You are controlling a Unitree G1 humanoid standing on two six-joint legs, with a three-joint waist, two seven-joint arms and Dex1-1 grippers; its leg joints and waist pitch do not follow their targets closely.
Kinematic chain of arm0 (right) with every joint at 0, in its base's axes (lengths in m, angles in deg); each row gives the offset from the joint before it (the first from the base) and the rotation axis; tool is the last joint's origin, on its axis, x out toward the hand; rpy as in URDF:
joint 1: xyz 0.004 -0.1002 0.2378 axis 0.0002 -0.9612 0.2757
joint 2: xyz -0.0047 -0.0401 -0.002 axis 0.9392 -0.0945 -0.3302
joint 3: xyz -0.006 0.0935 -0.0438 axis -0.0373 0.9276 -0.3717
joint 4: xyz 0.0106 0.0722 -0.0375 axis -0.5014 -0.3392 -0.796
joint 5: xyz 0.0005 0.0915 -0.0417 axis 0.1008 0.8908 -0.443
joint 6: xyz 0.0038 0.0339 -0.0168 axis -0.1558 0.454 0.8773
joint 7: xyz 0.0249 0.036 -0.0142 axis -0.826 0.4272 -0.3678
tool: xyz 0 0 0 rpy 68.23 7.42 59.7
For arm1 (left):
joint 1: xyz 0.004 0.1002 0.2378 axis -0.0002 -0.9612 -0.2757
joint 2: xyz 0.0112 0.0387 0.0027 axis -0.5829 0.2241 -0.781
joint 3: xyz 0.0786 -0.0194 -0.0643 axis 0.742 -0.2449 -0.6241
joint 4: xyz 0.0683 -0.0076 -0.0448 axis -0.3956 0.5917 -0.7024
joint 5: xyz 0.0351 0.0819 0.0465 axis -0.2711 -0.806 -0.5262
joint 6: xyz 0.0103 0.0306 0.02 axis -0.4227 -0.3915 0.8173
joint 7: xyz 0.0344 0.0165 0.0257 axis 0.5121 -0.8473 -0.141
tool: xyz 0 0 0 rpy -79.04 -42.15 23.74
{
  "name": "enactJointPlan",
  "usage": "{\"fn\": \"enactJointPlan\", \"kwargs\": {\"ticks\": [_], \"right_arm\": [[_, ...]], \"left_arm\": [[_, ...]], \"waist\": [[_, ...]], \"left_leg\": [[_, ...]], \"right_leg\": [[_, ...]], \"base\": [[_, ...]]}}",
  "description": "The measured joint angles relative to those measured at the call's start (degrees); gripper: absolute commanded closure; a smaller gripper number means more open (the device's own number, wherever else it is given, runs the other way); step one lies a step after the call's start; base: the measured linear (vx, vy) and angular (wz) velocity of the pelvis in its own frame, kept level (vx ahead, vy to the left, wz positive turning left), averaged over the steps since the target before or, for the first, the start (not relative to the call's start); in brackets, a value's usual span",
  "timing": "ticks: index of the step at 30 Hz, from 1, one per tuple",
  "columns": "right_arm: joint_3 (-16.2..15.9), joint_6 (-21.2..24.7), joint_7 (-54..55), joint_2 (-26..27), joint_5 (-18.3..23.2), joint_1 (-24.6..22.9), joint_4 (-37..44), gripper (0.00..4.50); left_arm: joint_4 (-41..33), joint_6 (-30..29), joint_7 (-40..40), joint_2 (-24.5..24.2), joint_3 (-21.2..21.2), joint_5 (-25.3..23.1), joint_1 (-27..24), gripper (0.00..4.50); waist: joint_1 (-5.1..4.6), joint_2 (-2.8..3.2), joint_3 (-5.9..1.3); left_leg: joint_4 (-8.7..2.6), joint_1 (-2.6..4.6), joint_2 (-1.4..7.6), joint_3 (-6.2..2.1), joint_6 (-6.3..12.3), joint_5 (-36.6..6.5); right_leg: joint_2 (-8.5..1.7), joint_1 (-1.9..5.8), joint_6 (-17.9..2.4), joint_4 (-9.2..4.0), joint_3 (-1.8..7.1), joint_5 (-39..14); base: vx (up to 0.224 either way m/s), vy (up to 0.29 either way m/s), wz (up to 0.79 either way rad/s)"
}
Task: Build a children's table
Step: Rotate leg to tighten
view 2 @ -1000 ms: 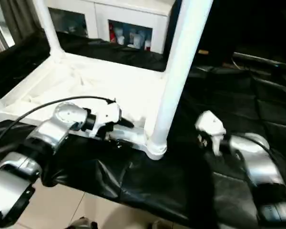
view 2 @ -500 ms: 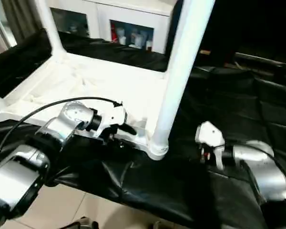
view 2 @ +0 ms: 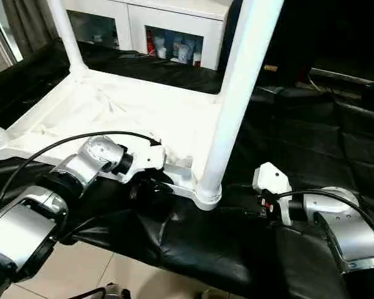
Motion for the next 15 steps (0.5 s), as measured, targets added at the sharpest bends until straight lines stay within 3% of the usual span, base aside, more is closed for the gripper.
{"fn": "enactJointPlan", "kwargs": {"ticks": [4, 10, 11, 15], "right_arm": [[0.00, 0.32, 0.45, 0.00, 0.01, -0.25, 0.40, 1.79], [0.17, 1.23, 2.45, 1.13, 0.10, -0.63, 0.77, 1.79], [0.29, 0.55, 4.83, 2.44, -0.57, 0.23, -1.08, 1.52], [1.98, -3.36, 14.93, 6.95, -3.80, 3.68, -9.98, 1.26]], "left_arm": [[0.55, 0.50, 0.00, 0.14, 0.01, -0.14, 0.16, 4.35], [0.59, -3.08, -3.02, 1.17, -1.45, 0.03, 0.04, 4.46], [0.58, -4.05, -4.94, 1.25, -1.91, 0.02, -0.20, 4.50], [-0.35, -7.15, -11.80, 2.50, -4.22, 0.03, -1.65, 4.50]], "waist": [[-0.22, 0.01, 0.00], [-1.13, 0.23, -0.13], [-1.33, 0.27, -0.16], [-2.41, 1.00, -0.62]], "left_leg": [[0.00, 0.04, 0.00, 0.00, 0.00, 0.00], [-0.04, 0.04, -0.01, 0.01, 0.06, -0.04], [-0.05, 0.04, -0.02, 0.02, 0.07, -0.05], [-0.03, 0.08, -0.12, 0.06, 0.15, -0.11]], "right_leg": [[0.00, 0.02, -0.01, 0.00, 0.01, 0.01], [0.01, 0.04, 0.00, -0.08, 0.04, 0.01], [0.01, 0.07, 0.00, -0.07, 0.05, 0.01], [-0.08, 0.07, 0.03, -0.11, 0.06, -0.01]], "base": [[0.000, 0.000, 0.00], [0.000, 0.000, 0.00], [0.000, 0.000, 0.00], [0.000, 0.000, 0.00]]}}
